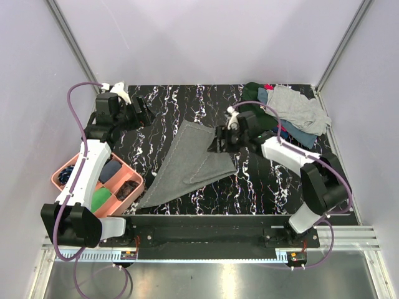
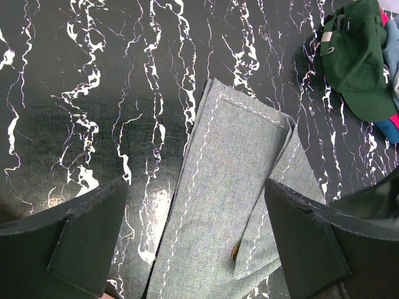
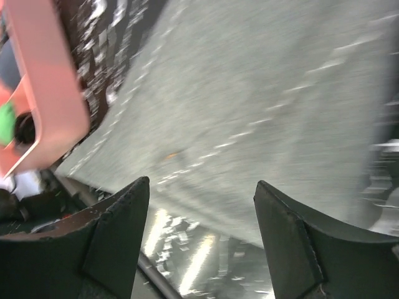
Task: Fold the napkin, place the utensils inside, and roll it up
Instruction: Fold the napkin
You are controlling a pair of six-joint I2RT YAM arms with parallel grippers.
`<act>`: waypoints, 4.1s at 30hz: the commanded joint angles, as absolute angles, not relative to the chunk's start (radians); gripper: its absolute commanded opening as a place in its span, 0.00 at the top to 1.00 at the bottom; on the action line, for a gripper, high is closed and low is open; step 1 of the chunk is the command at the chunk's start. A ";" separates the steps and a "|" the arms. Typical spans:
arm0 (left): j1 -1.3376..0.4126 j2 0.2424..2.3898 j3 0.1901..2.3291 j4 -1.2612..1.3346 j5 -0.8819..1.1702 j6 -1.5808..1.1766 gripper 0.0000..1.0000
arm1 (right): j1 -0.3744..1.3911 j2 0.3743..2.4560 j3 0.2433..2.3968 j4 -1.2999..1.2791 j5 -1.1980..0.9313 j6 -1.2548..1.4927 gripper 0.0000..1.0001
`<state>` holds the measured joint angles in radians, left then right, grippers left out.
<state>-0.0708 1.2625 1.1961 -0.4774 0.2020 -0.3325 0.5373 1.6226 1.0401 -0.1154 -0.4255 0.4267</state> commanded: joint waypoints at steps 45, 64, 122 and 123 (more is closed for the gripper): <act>-0.080 1.270 1.224 -0.436 0.229 -0.325 0.06 | 0.276 2.011 1.221 -0.161 -0.540 0.245 1.00; -0.161 1.261 1.216 -0.431 0.215 -0.322 0.06 | 0.019 1.643 0.896 -0.247 -0.276 0.388 1.00; -0.316 1.173 0.893 -0.394 0.026 -0.460 0.07 | -0.133 1.585 0.801 -0.351 -0.227 0.469 0.34; -0.316 1.177 0.896 -0.391 0.025 -0.457 0.07 | -0.133 1.588 0.801 -0.351 -0.226 0.471 0.36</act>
